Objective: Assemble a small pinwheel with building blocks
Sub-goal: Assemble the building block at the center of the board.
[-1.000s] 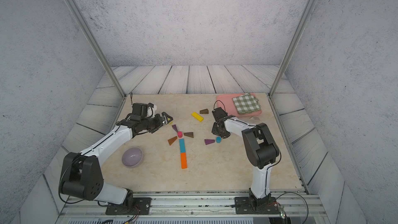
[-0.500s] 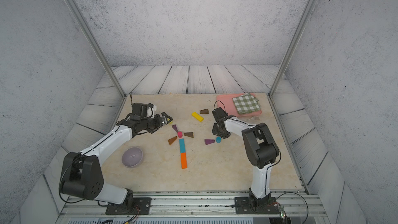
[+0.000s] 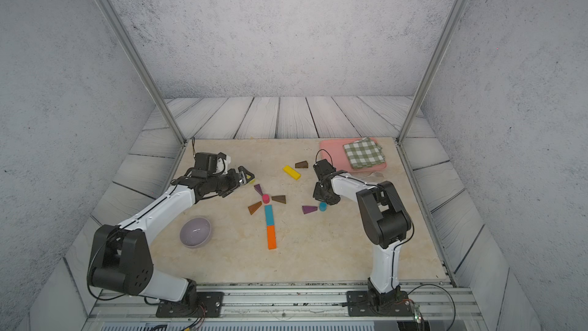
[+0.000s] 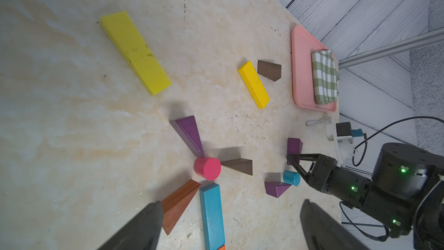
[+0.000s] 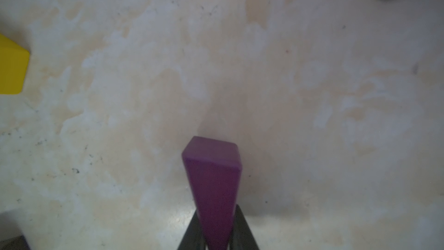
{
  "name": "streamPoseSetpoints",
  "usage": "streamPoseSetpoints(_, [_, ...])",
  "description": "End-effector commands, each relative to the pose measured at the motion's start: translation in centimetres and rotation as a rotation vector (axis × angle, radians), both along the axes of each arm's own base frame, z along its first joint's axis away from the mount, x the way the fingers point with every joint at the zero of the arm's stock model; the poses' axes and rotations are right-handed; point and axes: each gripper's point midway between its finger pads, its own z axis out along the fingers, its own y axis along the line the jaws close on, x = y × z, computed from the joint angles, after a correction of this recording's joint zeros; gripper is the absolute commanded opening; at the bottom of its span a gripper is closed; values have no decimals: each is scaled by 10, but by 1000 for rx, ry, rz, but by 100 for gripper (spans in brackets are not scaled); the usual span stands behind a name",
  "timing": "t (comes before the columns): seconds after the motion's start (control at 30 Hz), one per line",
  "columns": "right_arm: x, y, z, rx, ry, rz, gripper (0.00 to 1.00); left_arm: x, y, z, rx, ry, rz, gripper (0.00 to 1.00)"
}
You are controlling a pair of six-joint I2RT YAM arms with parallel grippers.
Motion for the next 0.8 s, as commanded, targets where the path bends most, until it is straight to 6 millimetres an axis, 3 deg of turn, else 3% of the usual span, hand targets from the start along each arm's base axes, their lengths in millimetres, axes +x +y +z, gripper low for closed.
streamPoseSetpoints(0.0, [-8, -2, -15, -28, 57, 11, 24, -1, 5, 0, 13, 0, 0, 96])
streamPoseSetpoints(0.37, [-9, -3, -6, -31, 49, 10, 34, -2, 8, 0, 25, 1, 4, 96])
streamPoseSetpoints(0.77, [-7, -6, 29, -34, 2, 23, 52, -1, 17, 3, 41, -7, 27, 96])
